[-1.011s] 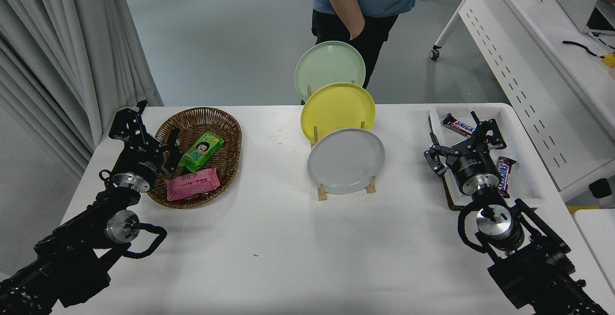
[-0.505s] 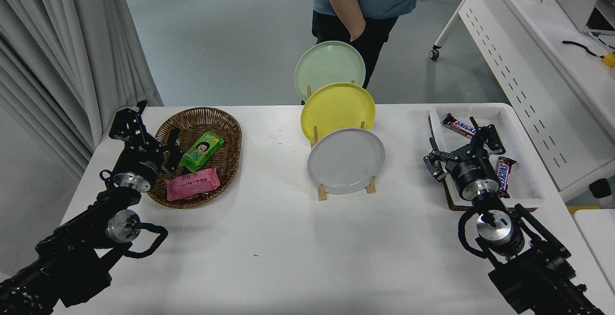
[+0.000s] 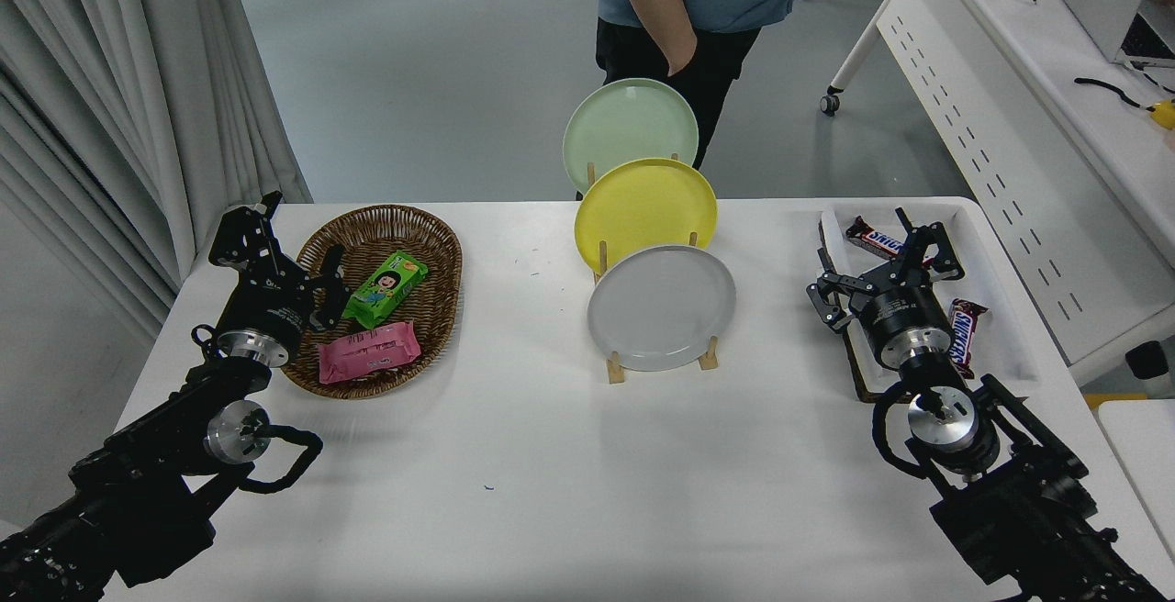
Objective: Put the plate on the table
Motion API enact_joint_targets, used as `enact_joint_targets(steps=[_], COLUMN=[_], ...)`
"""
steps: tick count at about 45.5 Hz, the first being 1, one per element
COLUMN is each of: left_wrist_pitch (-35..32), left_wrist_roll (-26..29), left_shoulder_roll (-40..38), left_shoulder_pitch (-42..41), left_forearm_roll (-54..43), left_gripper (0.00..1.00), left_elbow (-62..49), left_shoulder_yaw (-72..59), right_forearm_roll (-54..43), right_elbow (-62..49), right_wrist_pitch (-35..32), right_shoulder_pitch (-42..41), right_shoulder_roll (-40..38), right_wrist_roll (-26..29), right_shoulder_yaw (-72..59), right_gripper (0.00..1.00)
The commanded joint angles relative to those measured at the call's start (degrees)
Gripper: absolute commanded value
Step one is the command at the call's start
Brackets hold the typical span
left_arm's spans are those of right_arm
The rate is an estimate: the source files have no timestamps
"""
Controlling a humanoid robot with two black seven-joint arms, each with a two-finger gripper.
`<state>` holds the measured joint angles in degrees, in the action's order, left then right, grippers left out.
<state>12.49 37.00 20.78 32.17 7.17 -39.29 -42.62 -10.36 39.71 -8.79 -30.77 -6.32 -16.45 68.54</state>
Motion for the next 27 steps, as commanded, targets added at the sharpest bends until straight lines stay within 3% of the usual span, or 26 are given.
enact_joint_targets(steps=[1,21,27], left_wrist_pitch=[0.0,0.0,0.0], left_wrist_roll=[0.0,0.0,0.0], left_shoulder_roll=[0.0,0.0,0.0], left_shoulder_pitch=[0.1,0.1,0.0], left_forearm_roll=[0.0,0.0,0.0], left_gripper=[1.0,1.0,1.0], left_elbow=[0.0,0.0,0.0], left_shoulder_yaw=[0.0,0.0,0.0], right_forearm_roll=[1.0,6.1,7.1], right_elbow=[0.1,0.6,1.0], right_wrist_pitch=[0.3,0.3,0.1], right_shoulder_pitch=[-0.9,-3.2,-5.2], right_shoulder_roll=[-3.3,-9.2,-11.9], right_wrist_roll=[0.2,0.5,0.5], right_shoulder_yaw=[-3.0,-10.1,-19.9], right_gripper=[1.0,1.0,1.0])
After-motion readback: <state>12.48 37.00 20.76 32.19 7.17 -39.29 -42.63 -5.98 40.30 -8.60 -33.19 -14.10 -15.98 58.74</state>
